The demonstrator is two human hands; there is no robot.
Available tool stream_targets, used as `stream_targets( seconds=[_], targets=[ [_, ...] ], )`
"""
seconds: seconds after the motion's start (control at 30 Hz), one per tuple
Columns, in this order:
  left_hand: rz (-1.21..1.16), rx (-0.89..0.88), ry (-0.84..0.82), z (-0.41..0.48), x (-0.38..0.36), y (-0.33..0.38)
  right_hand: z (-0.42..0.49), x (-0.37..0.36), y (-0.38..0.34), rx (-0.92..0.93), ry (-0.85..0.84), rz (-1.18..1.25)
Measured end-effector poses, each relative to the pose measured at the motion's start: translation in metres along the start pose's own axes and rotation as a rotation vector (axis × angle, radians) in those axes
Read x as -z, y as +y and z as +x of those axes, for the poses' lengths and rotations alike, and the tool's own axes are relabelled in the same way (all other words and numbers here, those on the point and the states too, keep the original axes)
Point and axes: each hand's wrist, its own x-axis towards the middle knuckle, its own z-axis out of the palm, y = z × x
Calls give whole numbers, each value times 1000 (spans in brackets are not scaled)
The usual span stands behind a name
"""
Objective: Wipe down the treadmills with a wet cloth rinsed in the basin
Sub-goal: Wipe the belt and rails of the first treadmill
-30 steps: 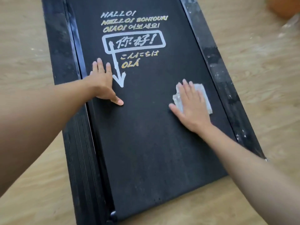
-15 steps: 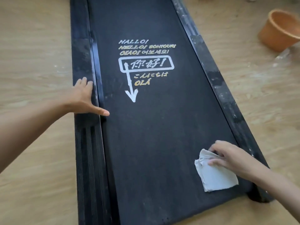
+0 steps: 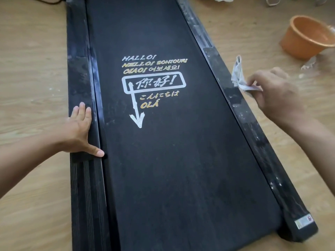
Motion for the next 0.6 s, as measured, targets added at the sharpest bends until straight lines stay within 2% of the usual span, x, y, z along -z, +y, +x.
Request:
stream_targets(
  seconds=[0.07, 0.17, 0.2, 0.23, 0.3, 0.37, 0.43, 0.5, 0.53, 0.6],
  targets=[
    [-11, 4, 10, 0, 1, 1, -3, -28, 5, -48, -100, -24],
    [-32, 5, 15, -2, 0, -1, -39, -75, 1, -179, -514, 20],
    [-38, 4, 17, -2, -2, -2, -50, -84, 1, -216, -567, 33],
    [-48, 3, 21, -1, -4, -4, -56, -87, 1, -244, -567, 42],
    [-84, -13, 33, 1, -6, -5, -50, -91, 3, -275, -443, 68],
    [-109, -23, 47, 3, -7, -7, -31, -102, 7, -187, -345, 100],
    [-120, -26, 61, 4, -9, -10, -15, -120, 7, -96, -477, 117],
    [-118, -34, 71, 5, -11, -10, -12, -139, 5, -137, -649, 80],
    [-119, -37, 80, 5, -13, -11, -14, -149, 4, -181, -664, 32],
    [-117, -37, 107, 8, -15, -14, -12, -163, -11, -314, -584, -20]
  ],
)
